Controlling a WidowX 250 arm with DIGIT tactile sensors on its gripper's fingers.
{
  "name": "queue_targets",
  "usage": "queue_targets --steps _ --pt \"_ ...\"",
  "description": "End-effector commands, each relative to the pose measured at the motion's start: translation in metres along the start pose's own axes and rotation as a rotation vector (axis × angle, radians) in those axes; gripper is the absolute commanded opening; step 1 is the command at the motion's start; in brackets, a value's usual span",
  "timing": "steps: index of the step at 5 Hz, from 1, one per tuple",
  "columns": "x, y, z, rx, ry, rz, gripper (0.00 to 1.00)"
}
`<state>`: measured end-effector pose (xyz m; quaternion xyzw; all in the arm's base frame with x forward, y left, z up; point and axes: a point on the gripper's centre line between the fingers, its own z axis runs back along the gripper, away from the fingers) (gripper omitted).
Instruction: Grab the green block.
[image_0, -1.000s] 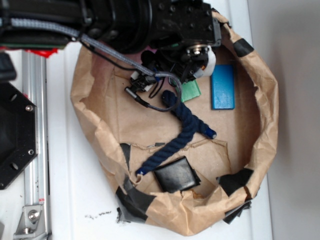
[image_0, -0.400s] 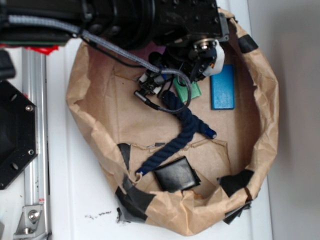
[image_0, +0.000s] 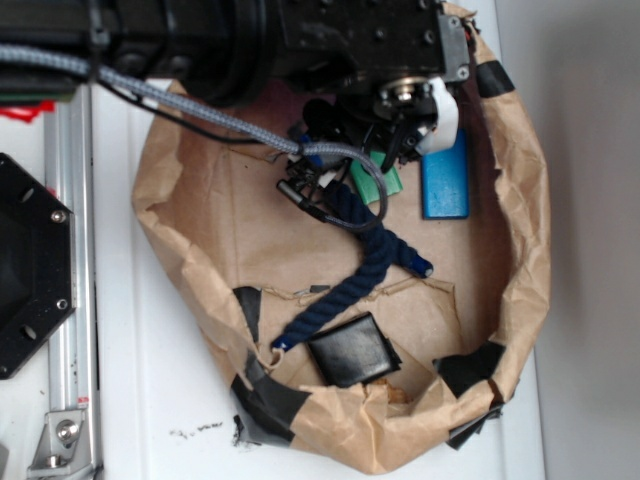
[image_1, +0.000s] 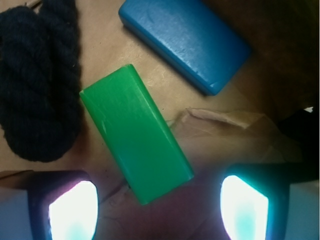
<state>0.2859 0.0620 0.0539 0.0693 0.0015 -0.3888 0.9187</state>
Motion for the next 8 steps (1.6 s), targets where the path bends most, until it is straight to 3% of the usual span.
queue_targets --steps 1,2,3,4,5,6,7,8 --pt "0.028 -0.007 -0.015 -0.001 0.012 -0.074 1.00" --pt "0.031 -0.003 -0.023 -0.023 0.012 -0.079 1.00" --pt "0.030 -0.003 -0.024 -0.002 0.024 -0.059 0.15" --pt "0.030 -0.005 -0.023 0.014 0.033 -0.044 0.00" --pt "0.027 -0.005 -0.023 0.014 0.034 -0.031 0.00" --pt "0.018 -0.004 -0.014 0.050 0.054 0.039 0.00" --pt "0.001 -0.005 0.036 0.028 -0.048 0.301 0.00" --pt "-0.001 -0.017 0.088 -0.053 -0.092 0.559 0.00"
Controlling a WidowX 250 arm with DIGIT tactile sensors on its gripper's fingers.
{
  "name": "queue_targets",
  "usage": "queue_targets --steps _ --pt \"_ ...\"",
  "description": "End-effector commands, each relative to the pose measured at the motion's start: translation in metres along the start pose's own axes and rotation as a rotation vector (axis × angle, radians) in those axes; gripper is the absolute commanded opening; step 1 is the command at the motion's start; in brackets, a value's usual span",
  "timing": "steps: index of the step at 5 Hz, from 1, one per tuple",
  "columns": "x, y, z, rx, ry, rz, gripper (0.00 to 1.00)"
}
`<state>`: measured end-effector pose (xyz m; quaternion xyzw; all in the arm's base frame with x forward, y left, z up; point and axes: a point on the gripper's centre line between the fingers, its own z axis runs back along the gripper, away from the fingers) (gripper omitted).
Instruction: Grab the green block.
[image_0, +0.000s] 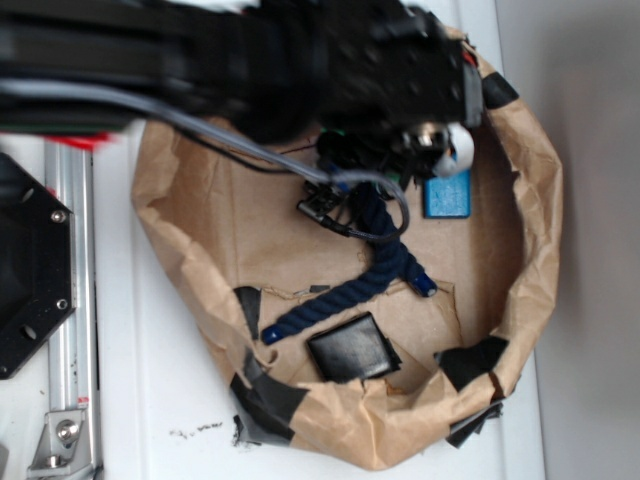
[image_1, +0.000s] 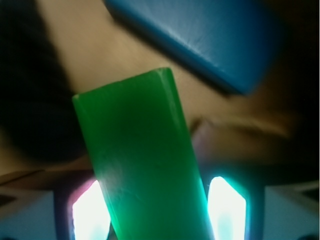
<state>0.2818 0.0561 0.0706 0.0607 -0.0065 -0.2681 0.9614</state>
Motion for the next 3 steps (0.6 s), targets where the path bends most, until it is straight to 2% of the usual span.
queue_targets --steps 1,2,3 --pt "-0.011 -0.024 0.123 -0.119 -0.041 0.554 0.00" --pt "-0.014 -0.031 0.146 -0.163 -0.067 0.647 0.00" --pt "-0.014 -0.035 0.143 -0.154 -0.085 0.659 0.00"
